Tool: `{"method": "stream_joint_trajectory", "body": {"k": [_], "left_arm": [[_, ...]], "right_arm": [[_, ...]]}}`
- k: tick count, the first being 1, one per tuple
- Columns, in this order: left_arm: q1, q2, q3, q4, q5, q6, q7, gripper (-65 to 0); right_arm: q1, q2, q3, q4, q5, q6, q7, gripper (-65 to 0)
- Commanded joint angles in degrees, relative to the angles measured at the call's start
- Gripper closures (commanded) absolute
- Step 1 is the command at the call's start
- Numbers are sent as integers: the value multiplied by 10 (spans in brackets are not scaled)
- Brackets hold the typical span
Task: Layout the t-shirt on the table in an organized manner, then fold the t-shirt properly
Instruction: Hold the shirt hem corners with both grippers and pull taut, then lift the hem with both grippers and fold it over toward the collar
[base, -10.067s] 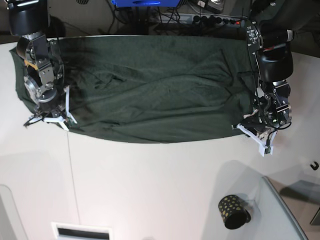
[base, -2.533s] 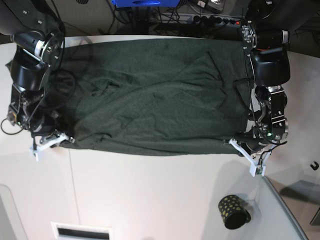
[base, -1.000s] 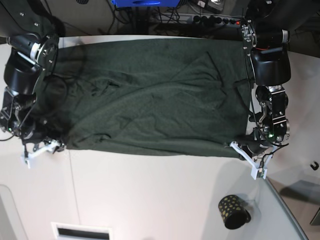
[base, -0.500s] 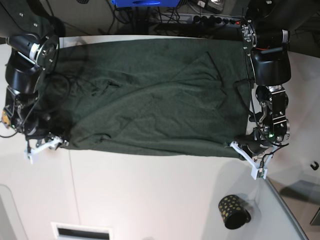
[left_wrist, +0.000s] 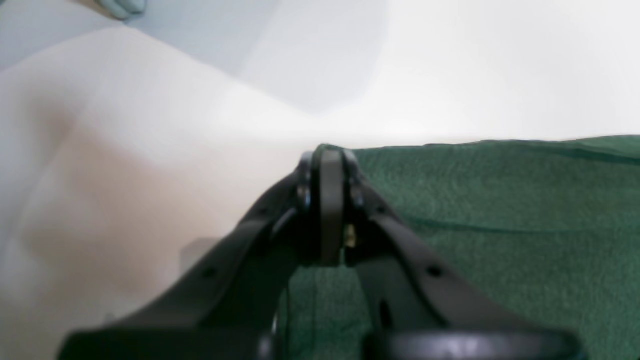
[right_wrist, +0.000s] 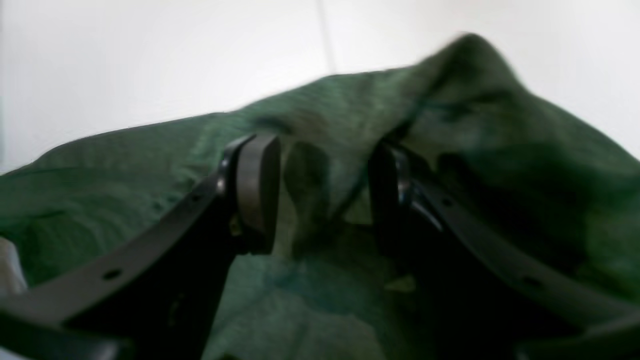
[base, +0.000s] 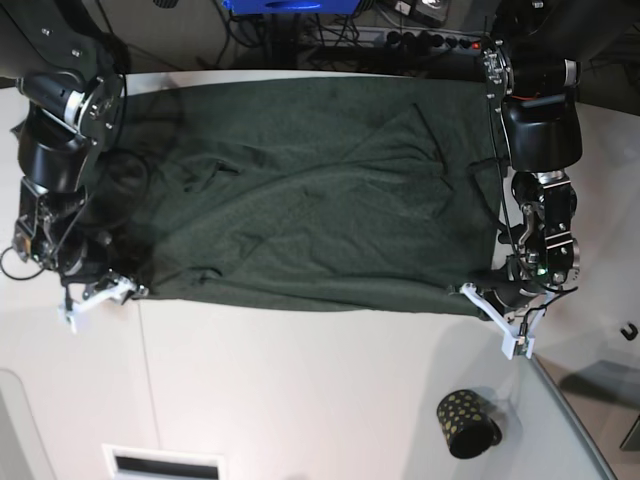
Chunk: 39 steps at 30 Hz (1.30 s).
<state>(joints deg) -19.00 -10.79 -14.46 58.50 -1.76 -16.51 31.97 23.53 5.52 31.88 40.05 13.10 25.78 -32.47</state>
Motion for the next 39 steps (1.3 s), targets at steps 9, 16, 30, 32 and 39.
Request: {"method": "stream_joint_trajectory", "body": {"k": [9,16,30,32,39], "left_arm": [[-14,-7,-2,10,-1,-1,-12,0],[-14,-7,0,10,-1,-1,-12,0],[-14,-6,-3,26,-7,-2,-4,0],[-14,-5,-3,46,-8,-2,18,0],[20,-3,-3,137,-8,-2,43,0]], "right_arm": [[18,2,0,8,6,-7,27,-263],[17,3,0,8,7,-45,28,-17],[31,23,-4,11,6,-48,27,-2],[35,24,-5,11,6,-47,27,-2],[35,38,-6,47,5,-19,23,-2]]}}
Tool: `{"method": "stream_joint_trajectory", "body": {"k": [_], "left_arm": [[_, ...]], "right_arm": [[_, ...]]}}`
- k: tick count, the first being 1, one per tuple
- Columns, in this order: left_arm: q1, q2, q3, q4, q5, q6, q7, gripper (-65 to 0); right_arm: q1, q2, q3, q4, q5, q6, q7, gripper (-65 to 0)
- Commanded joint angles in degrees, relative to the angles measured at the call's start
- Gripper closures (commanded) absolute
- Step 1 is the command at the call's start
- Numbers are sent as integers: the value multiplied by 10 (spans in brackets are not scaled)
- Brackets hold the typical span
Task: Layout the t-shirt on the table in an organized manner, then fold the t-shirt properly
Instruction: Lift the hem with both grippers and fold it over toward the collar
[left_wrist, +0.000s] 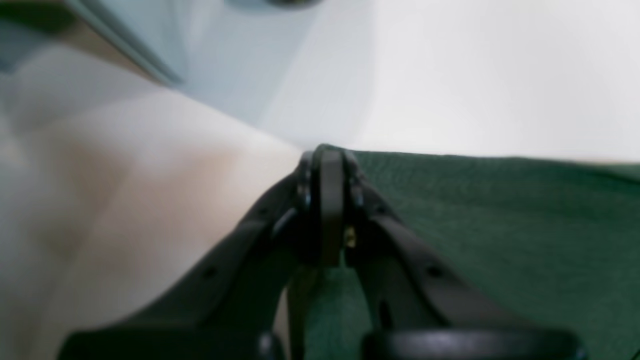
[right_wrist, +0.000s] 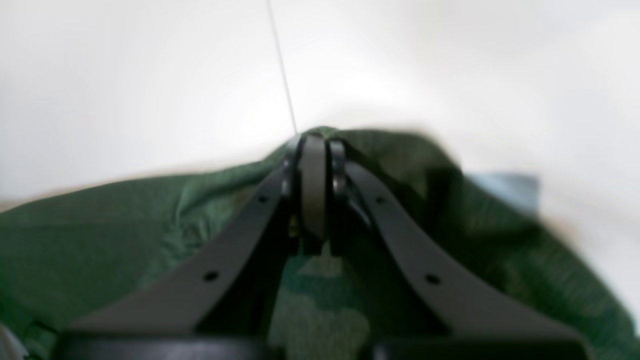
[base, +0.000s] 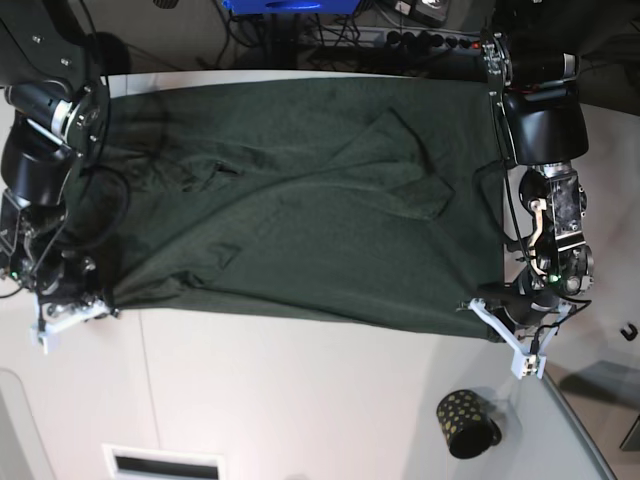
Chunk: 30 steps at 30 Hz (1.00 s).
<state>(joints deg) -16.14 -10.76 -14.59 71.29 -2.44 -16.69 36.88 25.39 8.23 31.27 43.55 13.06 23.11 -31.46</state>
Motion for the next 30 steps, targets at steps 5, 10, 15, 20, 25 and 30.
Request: {"method": "stream_joint_trajectory", "body": {"k": [5,10,15,20,25,30], "left_arm": [[27,-1,-1,26,-2,-1,-6,0],[70,5,-2,85,-2,-1,-6,0],[113,5,-2,171,-2,-1,27,0],[166,18,-2,264,-2,-1,64,0],[228,29,-1,307,-2,-1,64,0],[274,30,-1,311,-2,-1,63,0]], "right_arm": [[12,11,0,52,5,8,-25,-2],[-23,11,0,128,5,9,-37,-2],[-58,11,0,186,8,9,-85,-2],[-100,11,1,241,9,9,-114,-2],[-143,10,2,286,9,9,-122,-2],[-183,9,5,299,11,9,-122,-2]]}}
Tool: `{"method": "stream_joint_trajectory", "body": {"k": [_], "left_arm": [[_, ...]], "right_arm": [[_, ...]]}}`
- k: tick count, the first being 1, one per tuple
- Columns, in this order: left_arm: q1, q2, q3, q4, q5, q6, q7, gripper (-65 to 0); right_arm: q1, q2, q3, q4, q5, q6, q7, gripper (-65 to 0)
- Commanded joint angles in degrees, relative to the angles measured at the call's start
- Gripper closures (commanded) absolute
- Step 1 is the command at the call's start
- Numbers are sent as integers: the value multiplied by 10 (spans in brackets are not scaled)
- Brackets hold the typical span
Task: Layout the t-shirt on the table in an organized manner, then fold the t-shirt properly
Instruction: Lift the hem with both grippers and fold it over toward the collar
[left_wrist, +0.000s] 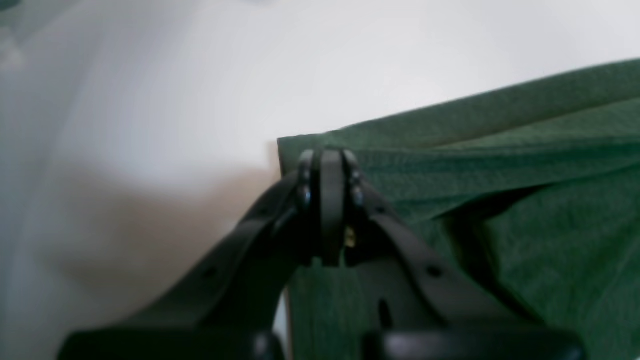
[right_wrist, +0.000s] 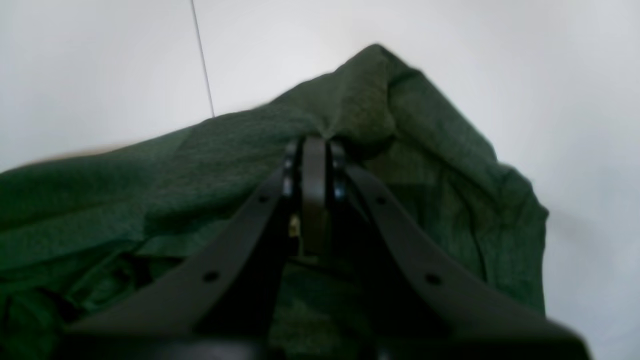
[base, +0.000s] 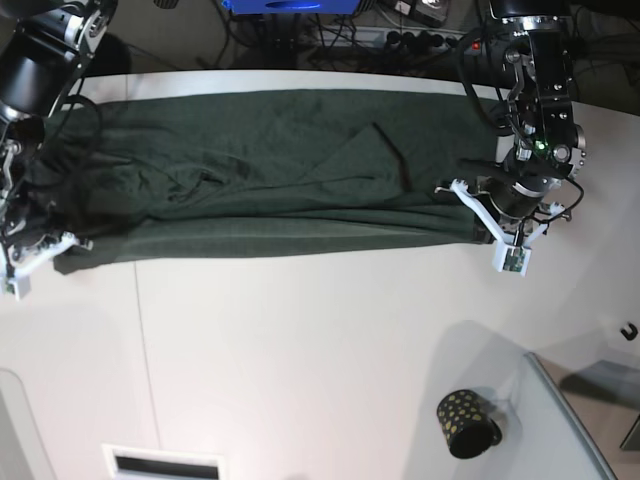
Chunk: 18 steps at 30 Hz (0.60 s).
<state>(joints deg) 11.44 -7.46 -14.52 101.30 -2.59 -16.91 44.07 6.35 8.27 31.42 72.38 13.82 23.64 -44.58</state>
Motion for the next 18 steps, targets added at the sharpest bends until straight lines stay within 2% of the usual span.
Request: {"method": "stream_joint_trajectory", "body": {"k": [1,5,18], "left_arm": [[6,-3,-2,11,0,2,-9,0],[24,-3,-3,13,0,2,-10,0],[69,-4,-2,48,0,2,-10,0]], "right_arm": [[-2,7,4,11,15,4,9,-2],[-38,10,4,14,70,4,9,0],[-121,-12,5,115,74,3,-12,0]]}}
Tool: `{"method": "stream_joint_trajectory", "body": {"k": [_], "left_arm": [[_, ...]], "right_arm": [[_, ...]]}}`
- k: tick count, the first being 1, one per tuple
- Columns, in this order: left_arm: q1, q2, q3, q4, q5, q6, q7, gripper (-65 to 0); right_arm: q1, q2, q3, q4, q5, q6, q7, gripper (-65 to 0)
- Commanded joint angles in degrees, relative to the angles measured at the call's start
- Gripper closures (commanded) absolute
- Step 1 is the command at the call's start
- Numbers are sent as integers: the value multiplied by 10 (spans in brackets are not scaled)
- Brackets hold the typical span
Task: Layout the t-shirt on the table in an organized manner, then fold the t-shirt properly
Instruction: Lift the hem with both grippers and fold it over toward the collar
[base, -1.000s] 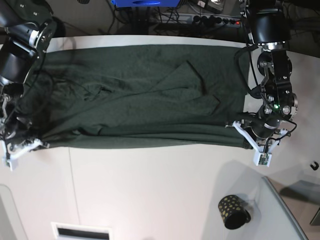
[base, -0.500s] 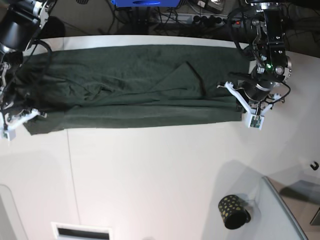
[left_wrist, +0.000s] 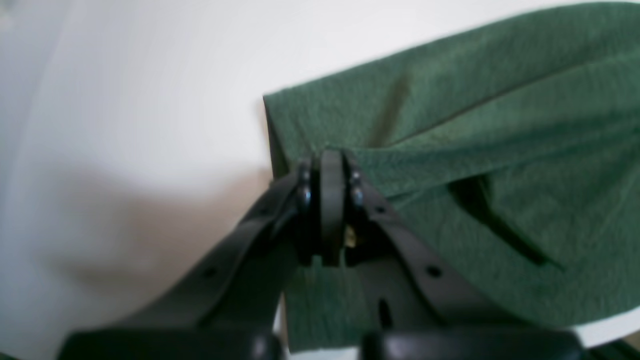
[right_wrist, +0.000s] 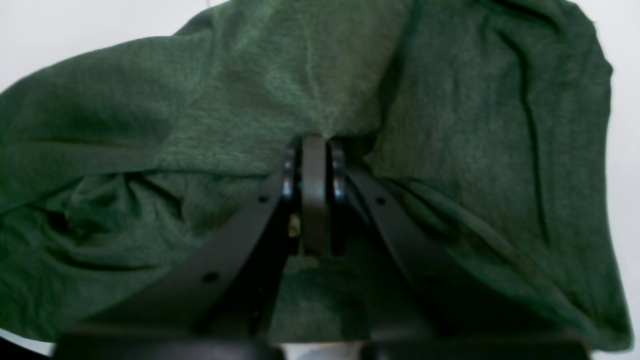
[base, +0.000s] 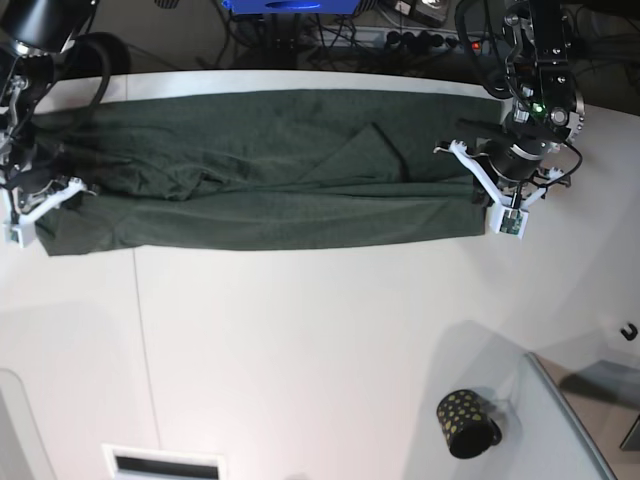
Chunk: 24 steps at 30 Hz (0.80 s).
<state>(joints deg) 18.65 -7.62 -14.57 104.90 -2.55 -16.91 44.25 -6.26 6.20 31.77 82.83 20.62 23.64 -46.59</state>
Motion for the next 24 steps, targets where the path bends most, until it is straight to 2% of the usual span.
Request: {"method": "stream_joint_trajectory", "body": {"k": [1,24], "left_arm": [[2,-3,-2,12,0,2,-11,0],[25,-6,-2,39,0,2,-8,0]], "right_arm": [[-2,8,2,20,6,3,7,0],[-62,-2,3,86,6,2,-3,0]]}}
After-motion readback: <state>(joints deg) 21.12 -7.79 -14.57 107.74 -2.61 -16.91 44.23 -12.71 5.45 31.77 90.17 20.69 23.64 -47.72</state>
